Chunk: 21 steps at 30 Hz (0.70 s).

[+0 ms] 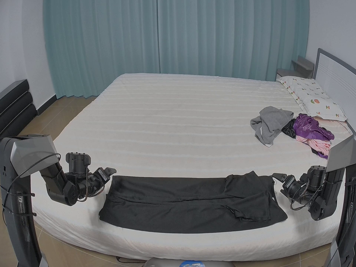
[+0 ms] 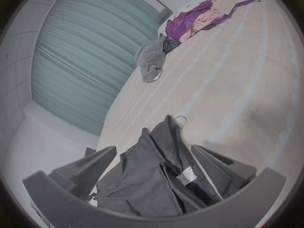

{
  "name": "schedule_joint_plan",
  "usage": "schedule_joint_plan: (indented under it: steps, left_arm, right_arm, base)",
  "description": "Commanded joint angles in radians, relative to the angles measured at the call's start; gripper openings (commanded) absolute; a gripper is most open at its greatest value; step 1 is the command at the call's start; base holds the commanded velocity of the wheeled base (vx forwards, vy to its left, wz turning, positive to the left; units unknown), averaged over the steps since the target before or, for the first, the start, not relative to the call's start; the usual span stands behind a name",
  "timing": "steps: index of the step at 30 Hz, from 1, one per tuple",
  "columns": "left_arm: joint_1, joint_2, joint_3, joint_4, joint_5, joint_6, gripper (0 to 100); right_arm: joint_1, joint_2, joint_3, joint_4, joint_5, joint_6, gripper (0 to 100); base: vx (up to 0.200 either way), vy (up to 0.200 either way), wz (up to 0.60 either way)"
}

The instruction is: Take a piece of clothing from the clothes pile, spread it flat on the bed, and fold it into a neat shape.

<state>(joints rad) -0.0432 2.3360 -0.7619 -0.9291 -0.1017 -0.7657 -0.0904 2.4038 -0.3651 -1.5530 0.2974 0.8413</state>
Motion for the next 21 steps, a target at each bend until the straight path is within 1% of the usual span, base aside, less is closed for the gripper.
schedule_joint_plan:
  steps: [1,2,8,14,18,21]
  left_arm:
    - [0.000,-0.017,0.030,-0.002,-0.003,0.022,100]
    - [0.006,-0.017,0.035,0.000,-0.003,0.045,100]
    - [0.000,-0.027,0.041,-0.002,-0.001,0.046,100]
    - [-0.003,-0.032,0.038,-0.002,-0.001,0.049,100]
    - [-0.010,-0.023,0.032,-0.002,-0.003,0.068,100]
    - [-0.018,-0.012,0.042,-0.004,-0.006,0.109,100]
  right_arm:
    - [-0.005,0.012,0.000,-0.013,0.002,0.001,100]
    - [-0.011,0.028,0.000,-0.013,0.002,0.004,100]
    - [-0.008,0.034,0.005,-0.013,0.002,0.004,100]
    - [-0.005,0.035,0.008,-0.015,0.002,0.004,100]
    - [-0.002,0.038,0.008,-0.015,0.000,-0.001,100]
    - [0.000,0.038,0.008,-0.015,0.000,-0.002,100]
  base:
    - [0.000,0.000,0.00]
    - [0.000,0.000,0.00]
    - [0.000,0.000,0.00]
    - [-0.200,0.000,0.00]
    - [0.000,0.000,0.00]
    - [0.000,0.000,0.00]
